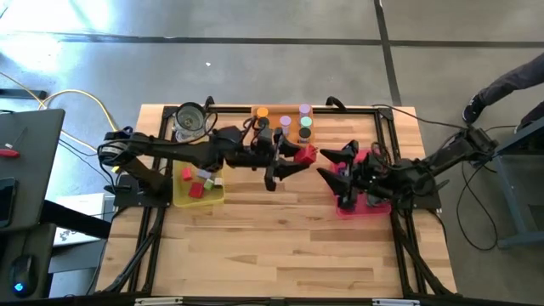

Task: Pick & Place Office items
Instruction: Put the red charger in the yellow bin

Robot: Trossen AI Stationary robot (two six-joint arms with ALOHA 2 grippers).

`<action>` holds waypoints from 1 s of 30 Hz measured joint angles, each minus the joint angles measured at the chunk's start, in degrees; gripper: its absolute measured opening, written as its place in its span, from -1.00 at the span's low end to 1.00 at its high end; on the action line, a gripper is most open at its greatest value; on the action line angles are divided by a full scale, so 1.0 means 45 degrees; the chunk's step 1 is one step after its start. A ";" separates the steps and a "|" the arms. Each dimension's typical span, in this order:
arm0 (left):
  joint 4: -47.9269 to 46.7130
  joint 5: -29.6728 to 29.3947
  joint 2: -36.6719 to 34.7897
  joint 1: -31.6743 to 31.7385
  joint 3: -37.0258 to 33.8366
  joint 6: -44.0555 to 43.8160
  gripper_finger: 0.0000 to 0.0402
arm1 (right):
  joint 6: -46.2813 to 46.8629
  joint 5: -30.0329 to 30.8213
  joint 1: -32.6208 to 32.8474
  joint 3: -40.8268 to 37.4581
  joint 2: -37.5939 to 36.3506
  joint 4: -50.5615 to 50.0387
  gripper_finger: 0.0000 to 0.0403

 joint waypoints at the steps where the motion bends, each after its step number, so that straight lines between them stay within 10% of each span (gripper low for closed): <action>1: -0.0006 0.0160 0.0005 0.0043 0.0000 0.0000 -0.01 | 0.0039 0.0074 -0.0078 0.0005 0.0079 -0.0006 0.26; 30: -0.0556 0.0961 0.0243 0.0677 0.0009 -0.0404 -0.01 | 0.1246 -0.0939 -0.1091 0.0005 0.0222 -0.0546 0.26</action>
